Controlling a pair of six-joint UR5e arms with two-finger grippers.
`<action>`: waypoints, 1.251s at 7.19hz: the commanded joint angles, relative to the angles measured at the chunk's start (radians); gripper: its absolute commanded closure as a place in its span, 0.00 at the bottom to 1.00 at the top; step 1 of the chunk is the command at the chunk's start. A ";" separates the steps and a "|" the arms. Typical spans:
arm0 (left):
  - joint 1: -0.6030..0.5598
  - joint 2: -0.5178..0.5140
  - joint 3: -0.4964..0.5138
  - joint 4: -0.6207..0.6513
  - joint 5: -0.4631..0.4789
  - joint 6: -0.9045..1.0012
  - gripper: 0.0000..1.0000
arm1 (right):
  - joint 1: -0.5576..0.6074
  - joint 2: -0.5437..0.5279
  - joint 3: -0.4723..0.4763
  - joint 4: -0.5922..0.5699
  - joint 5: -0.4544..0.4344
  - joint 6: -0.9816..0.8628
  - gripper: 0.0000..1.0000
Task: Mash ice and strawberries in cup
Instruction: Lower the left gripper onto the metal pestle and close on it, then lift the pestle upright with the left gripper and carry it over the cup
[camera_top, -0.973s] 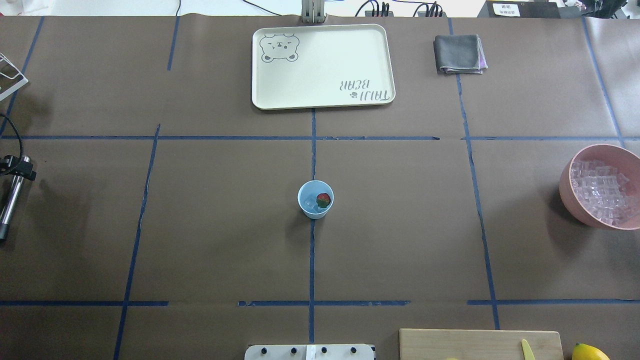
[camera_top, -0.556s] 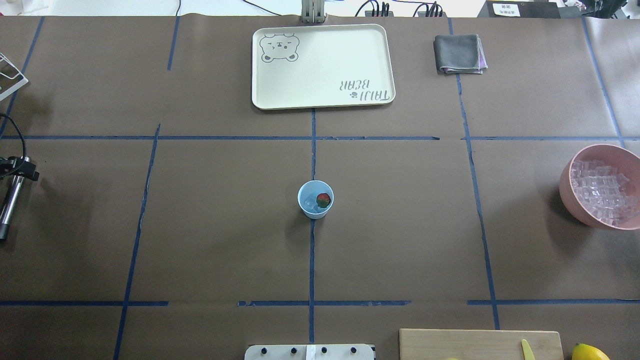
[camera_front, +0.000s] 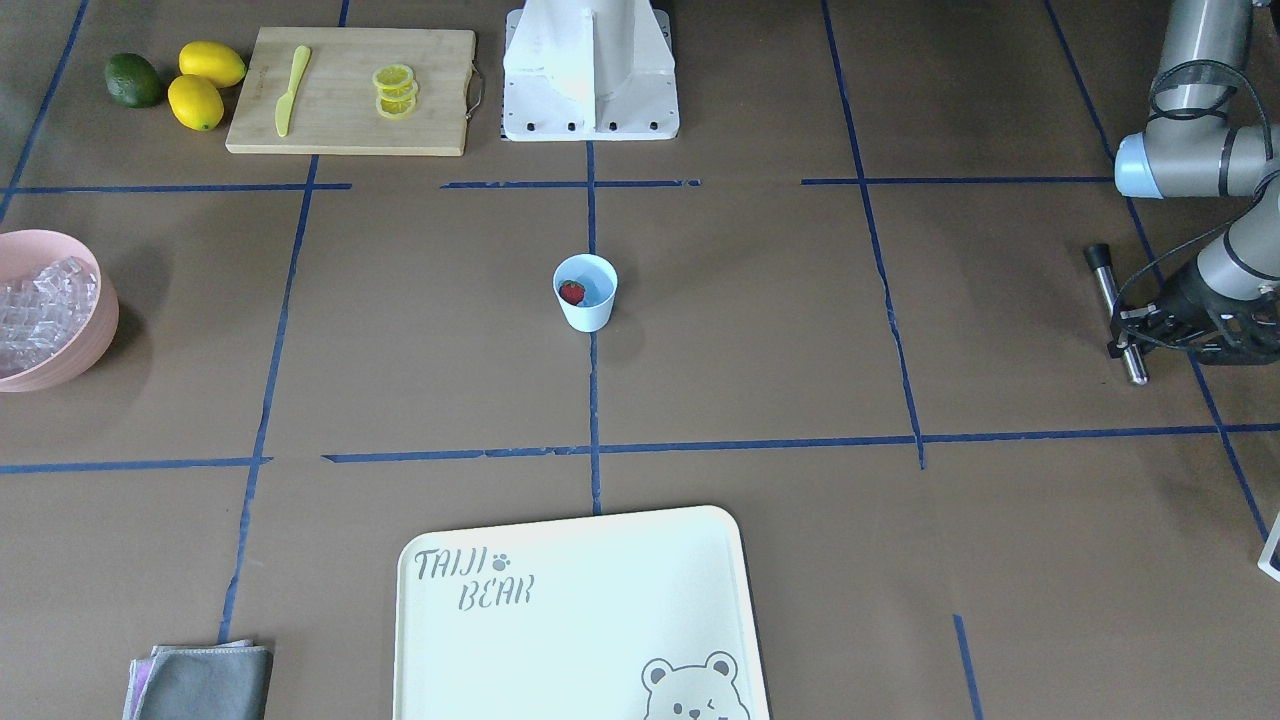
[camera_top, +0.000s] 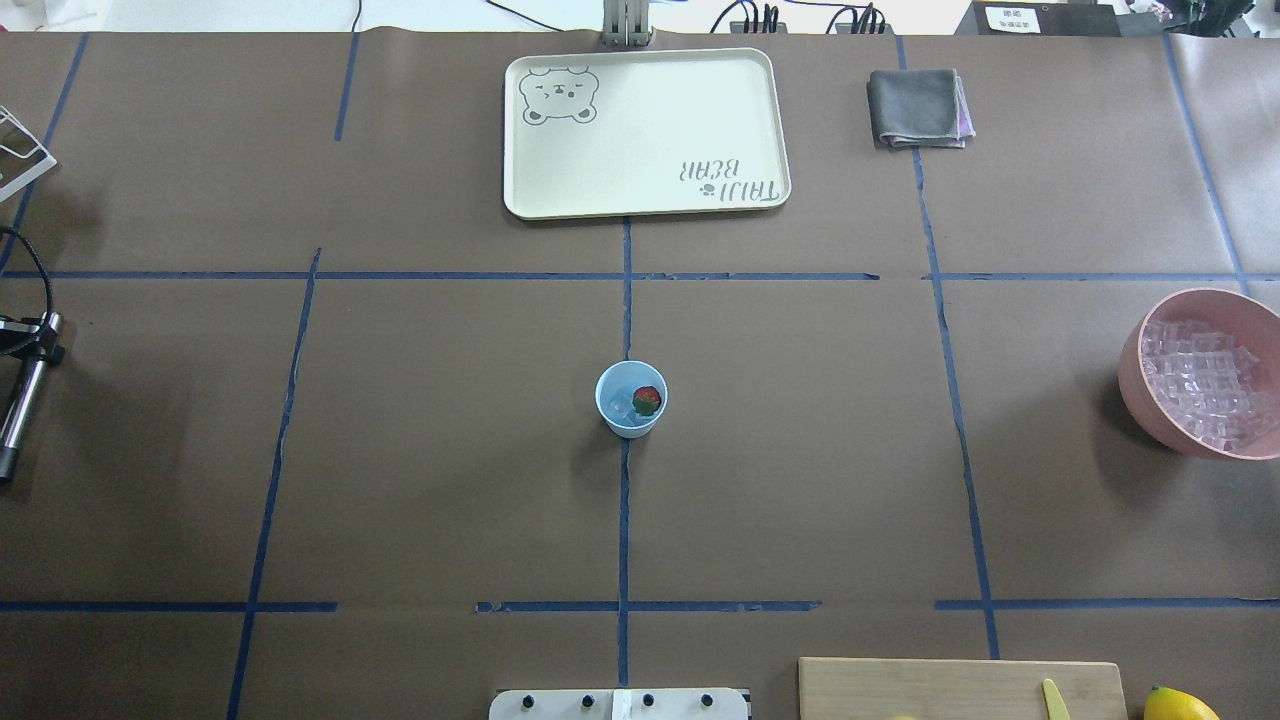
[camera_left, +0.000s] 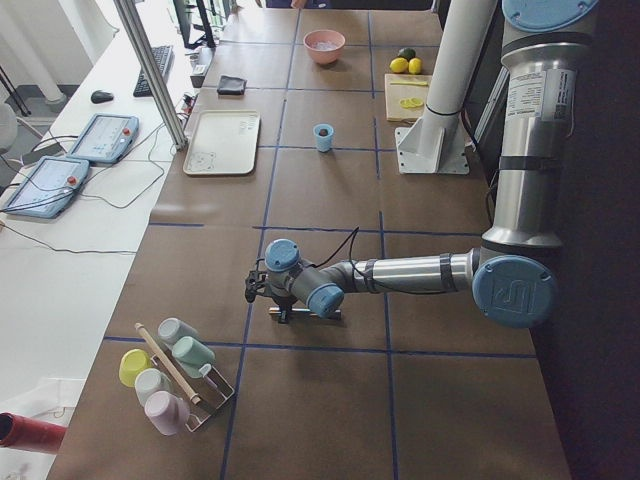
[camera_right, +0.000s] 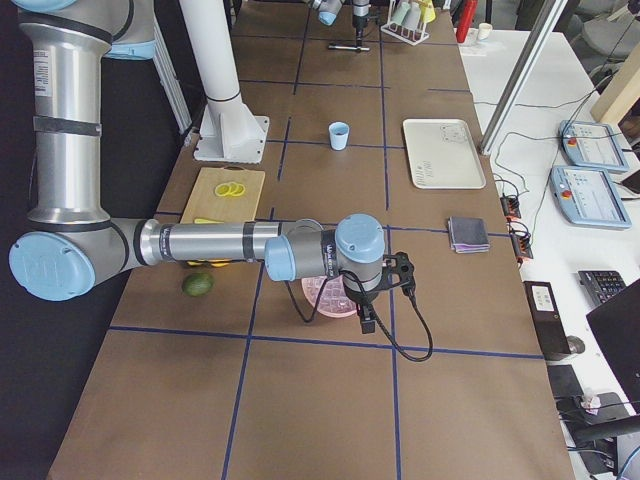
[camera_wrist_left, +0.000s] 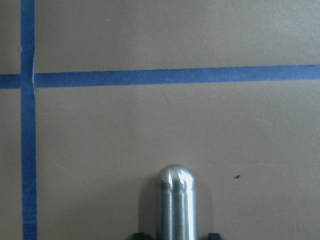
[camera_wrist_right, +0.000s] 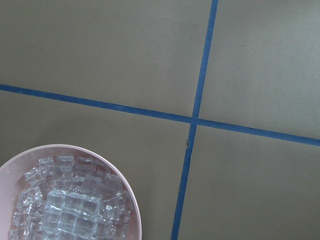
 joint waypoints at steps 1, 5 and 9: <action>-0.006 0.007 -0.096 0.052 -0.006 0.001 1.00 | 0.000 0.002 0.000 0.000 0.000 0.000 0.00; 0.003 -0.098 -0.527 0.268 0.014 -0.002 1.00 | -0.001 0.012 0.000 -0.002 0.003 0.000 0.00; 0.201 -0.327 -0.613 0.138 0.249 -0.147 1.00 | -0.003 0.017 -0.003 -0.002 0.003 0.000 0.00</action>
